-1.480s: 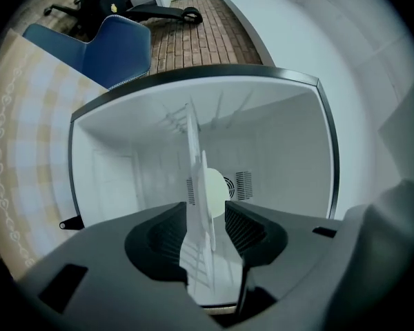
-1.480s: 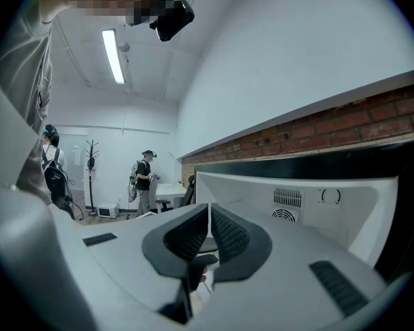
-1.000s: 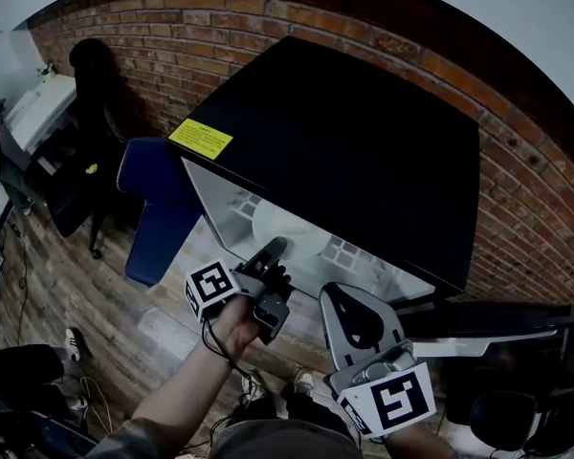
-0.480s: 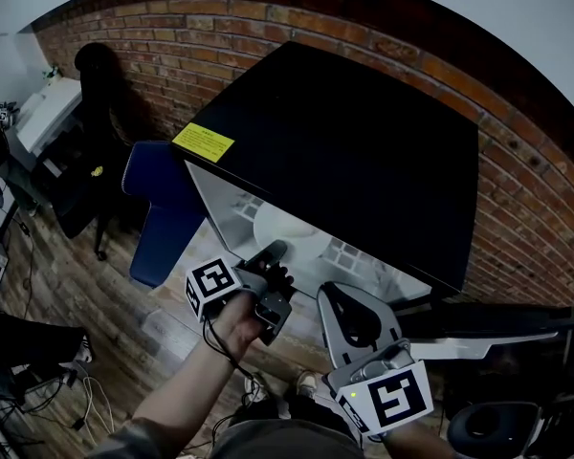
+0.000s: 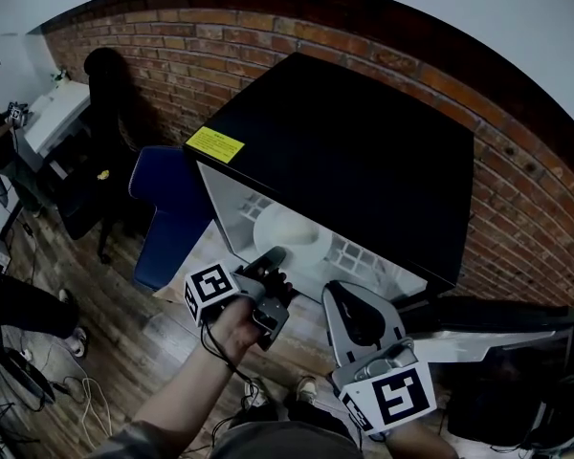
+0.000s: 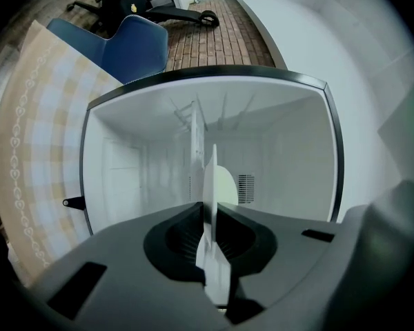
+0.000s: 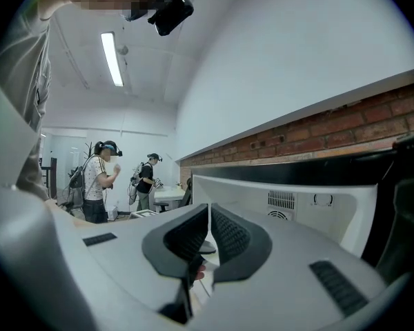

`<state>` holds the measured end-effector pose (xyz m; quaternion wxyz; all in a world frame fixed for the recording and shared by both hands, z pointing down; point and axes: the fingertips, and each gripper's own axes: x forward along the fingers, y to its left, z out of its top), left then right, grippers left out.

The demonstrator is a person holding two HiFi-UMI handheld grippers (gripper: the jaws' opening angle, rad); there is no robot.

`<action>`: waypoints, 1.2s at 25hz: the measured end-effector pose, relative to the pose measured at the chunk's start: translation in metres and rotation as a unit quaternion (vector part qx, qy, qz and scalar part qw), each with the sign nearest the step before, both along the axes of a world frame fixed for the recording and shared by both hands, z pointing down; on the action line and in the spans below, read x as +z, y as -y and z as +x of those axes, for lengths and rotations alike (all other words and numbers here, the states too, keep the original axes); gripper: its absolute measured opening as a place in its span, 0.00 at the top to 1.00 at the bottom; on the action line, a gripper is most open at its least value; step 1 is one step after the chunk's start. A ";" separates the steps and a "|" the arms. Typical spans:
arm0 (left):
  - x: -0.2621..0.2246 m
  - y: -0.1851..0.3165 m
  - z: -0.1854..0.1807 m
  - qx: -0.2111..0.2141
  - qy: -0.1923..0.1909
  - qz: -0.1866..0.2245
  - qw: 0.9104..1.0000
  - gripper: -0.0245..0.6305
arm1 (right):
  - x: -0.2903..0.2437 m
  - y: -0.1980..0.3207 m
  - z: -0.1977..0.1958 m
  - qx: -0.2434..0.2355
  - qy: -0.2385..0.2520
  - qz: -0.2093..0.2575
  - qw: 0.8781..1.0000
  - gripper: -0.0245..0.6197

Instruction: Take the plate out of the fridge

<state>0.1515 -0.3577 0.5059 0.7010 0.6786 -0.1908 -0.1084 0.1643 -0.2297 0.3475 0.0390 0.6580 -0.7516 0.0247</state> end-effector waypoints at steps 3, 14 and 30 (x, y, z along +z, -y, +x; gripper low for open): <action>-0.013 -0.007 -0.008 0.005 -0.006 0.005 1.000 0.90 | -0.012 -0.005 -0.006 0.001 -0.006 0.008 1.000 0.91; -0.068 -0.026 -0.052 0.006 -0.027 0.049 0.998 0.90 | -0.050 -0.016 -0.025 -0.012 -0.016 0.055 0.998 0.91; -0.102 -0.053 -0.148 -0.065 -0.040 0.071 0.995 0.90 | -0.079 -0.026 -0.074 -0.076 -0.021 0.097 0.992 0.91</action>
